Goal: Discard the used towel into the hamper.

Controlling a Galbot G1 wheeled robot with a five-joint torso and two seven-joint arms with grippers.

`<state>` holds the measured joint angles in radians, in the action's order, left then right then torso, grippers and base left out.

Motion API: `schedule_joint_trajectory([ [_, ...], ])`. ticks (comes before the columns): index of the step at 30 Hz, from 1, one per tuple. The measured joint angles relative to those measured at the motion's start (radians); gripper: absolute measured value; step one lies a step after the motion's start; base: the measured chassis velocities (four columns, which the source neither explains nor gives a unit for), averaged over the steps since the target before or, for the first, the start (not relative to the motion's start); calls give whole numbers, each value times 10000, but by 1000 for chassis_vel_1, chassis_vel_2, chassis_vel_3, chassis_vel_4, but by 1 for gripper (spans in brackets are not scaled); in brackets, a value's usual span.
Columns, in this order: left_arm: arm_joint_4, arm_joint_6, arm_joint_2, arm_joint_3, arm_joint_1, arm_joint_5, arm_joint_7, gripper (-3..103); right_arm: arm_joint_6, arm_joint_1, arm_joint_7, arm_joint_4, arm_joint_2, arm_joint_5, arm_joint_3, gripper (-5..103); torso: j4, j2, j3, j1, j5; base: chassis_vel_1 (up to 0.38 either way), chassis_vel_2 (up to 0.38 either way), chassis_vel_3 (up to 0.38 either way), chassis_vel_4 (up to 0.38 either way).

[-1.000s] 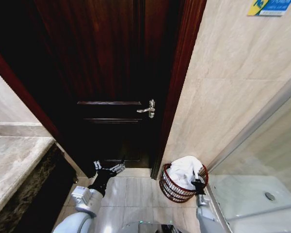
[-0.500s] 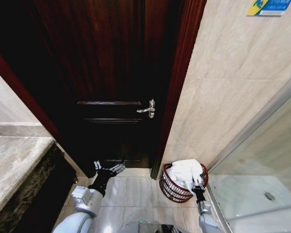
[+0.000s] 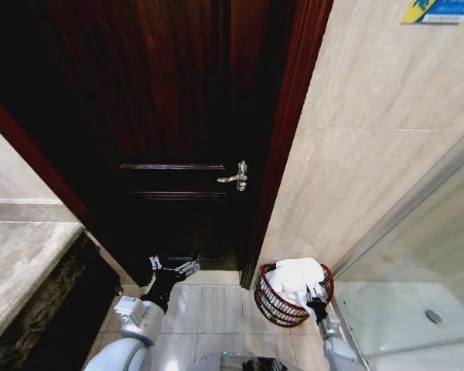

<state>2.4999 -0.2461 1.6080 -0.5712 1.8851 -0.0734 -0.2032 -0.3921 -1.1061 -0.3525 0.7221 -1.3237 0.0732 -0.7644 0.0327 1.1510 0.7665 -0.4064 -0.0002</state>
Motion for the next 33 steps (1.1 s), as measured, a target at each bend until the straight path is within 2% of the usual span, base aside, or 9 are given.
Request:
schedule_joint_trajectory([
  [1,0,0,0,0,0,0,0,100,382,90,-256,-53,132,-93,-7,11,1,0,0,0,4,0,0,0,0],
  [4,0,0,0,0,0,0,0,100,885,176,-505,-23,304,-176,-7,11,1,0,0,1,4,0,0,0,0],
  [6,1,0,0,0,0,0,0,100,1516,388,-925,1,589,-582,3,11,0,0,0,0,2,0,0,0,0],
  [12,0,0,0,0,0,0,0,100,1979,1114,-1540,-671,870,-1493,114,11,0,0,0,0,0,0,0,0,0],
  [17,1,0,0,0,0,0,0,100,2080,2087,-1759,-1738,702,-2203,277,11,-2,0,0,0,-1,0,0,0,0],
  [24,1,0,0,0,0,0,0,100,2024,3280,-1709,-2980,220,-3038,328,11,-2,0,1,0,-1,0,0,0,0],
  [28,1,0,1,0,0,0,0,100,1986,4055,-1344,-3921,-83,-3637,257,11,-1,0,2,0,-2,0,0,0,0],
  [30,1,0,0,0,0,0,0,100,2053,4396,-761,-4461,-253,-4259,228,11,-1,1,1,0,-5,0,0,0,0],
  [33,0,0,0,0,-1,0,0,100,2262,4492,-319,-4700,-364,-4554,241,11,3,1,0,0,0,0,0,0,0],
])
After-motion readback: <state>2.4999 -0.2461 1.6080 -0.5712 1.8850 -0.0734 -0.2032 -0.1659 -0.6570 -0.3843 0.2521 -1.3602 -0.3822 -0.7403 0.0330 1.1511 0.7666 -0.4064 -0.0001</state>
